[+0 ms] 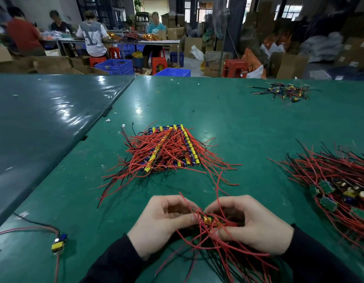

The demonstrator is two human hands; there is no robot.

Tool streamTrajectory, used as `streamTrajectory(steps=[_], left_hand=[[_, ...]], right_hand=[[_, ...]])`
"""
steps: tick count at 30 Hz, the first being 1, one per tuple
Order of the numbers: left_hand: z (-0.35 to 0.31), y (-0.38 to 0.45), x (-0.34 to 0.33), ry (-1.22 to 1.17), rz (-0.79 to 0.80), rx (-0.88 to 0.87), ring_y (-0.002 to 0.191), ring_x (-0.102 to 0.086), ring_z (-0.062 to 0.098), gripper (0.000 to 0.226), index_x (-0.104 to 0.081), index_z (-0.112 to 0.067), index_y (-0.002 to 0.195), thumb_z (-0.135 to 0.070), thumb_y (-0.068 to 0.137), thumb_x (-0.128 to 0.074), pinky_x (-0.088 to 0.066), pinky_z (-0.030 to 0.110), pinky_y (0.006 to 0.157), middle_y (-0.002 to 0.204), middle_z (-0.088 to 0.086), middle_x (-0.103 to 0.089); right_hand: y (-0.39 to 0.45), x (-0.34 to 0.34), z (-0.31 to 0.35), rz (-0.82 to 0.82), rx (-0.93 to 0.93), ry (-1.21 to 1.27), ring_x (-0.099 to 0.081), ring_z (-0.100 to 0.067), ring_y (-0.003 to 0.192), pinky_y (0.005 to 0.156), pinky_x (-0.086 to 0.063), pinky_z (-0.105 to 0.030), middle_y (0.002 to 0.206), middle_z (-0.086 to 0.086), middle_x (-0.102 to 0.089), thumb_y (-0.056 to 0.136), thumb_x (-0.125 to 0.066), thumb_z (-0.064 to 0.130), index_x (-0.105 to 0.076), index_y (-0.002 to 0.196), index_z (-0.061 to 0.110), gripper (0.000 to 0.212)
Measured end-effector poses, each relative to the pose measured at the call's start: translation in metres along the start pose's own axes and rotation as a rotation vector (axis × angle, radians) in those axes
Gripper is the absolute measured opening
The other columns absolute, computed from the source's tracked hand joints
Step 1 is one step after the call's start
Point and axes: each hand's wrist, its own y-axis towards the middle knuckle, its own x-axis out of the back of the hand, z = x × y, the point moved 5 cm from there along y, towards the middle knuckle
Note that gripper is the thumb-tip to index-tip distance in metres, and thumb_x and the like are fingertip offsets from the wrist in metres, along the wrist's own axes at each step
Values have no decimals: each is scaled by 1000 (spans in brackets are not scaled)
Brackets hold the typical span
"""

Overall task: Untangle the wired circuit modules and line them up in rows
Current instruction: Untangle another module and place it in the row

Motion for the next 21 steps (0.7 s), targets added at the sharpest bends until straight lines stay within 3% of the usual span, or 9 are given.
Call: streamTrajectory(steps=[2,7,12,15,18,21], left_hand=[[0,1,-2,-22,-29,3,65,-64,15,11,-69,0,79,4,69,-71,-52,19,64,74,12,-70],[0,0,-3,-60,-8,8,66,-66,14,19,-69,-2,78,-10,61,-71,-52,18,64,75,12,-70],[3,-1,-4,-97,41,63,67,-66,17,14,-70,-2,77,-5,67,-79,-54,21,65,76,15,-70],[3,-3,-4,-119,80,73,66,-66,17,9,-72,-3,75,-2,66,-71,-52,20,63,75,14,-70],[3,-5,-6,-147,126,80,63,-65,17,8,-72,-2,74,-2,67,-68,-51,20,62,74,14,-69],[-1,-7,-8,-206,203,89,60,-63,15,10,-73,-3,78,-4,69,-69,-51,20,60,71,12,-68]], right_hand=[[0,1,-3,-6,-20,5,-60,-7,78,79,-51,-33,89,-10,-72,74,-73,23,-69,94,14,23],[-3,-5,0,-75,51,-119,-52,1,67,66,-50,-33,74,0,-68,82,-64,34,-69,89,22,15],[-7,-7,5,-55,85,-111,-46,-5,64,60,-46,-38,70,-8,-63,87,-62,27,-69,87,18,11],[-9,-7,7,-6,65,-52,-47,-7,66,64,-47,-40,70,-8,-62,88,-61,20,-68,88,11,12],[-11,-7,7,23,77,-26,-46,-5,66,63,-44,-32,70,2,-59,90,-61,19,-67,89,9,11],[-15,-5,12,50,94,72,-45,0,62,61,-39,-15,68,11,-58,91,-62,19,-67,89,11,10]])
